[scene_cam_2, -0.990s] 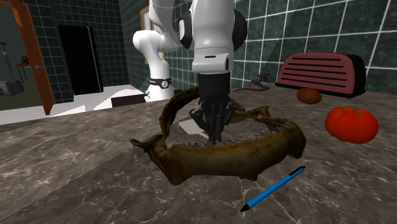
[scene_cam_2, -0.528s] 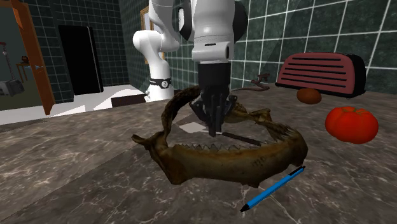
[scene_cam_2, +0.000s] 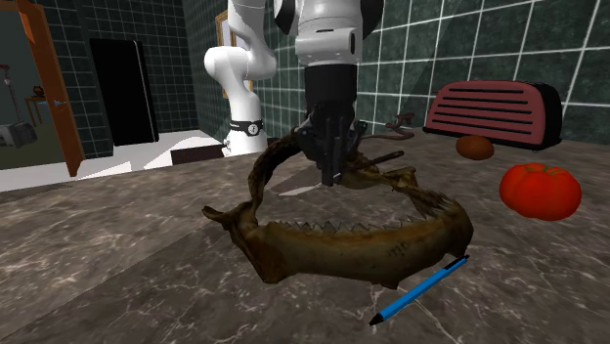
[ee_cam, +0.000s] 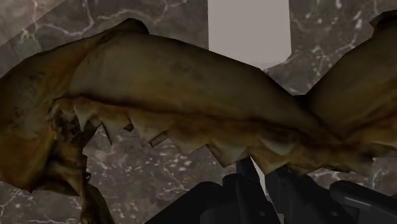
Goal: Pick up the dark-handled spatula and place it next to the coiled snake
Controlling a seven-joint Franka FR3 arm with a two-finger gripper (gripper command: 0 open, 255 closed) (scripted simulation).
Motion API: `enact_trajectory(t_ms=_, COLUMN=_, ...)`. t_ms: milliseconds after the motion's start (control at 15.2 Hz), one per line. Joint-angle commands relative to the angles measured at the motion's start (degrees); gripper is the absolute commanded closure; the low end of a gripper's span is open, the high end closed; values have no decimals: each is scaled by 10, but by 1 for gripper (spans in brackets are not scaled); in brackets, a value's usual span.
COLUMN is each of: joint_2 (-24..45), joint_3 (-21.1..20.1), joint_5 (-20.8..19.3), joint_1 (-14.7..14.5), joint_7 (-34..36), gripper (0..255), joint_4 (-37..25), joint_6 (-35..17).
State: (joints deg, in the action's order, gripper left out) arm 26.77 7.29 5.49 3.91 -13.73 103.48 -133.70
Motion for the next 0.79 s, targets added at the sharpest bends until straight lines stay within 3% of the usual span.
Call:
enact_trajectory(t_ms=0, joint_2=-10, joint_3=1, joint_5=-2, joint_1=-1, joint_7=1, gripper=255, joint_4=1, joint_6=10)
enact_trajectory(t_ms=726, joint_2=-53, joint_3=5, joint_5=-11, joint_1=-3, joint_7=7, gripper=255, joint_4=-26, joint_6=78)
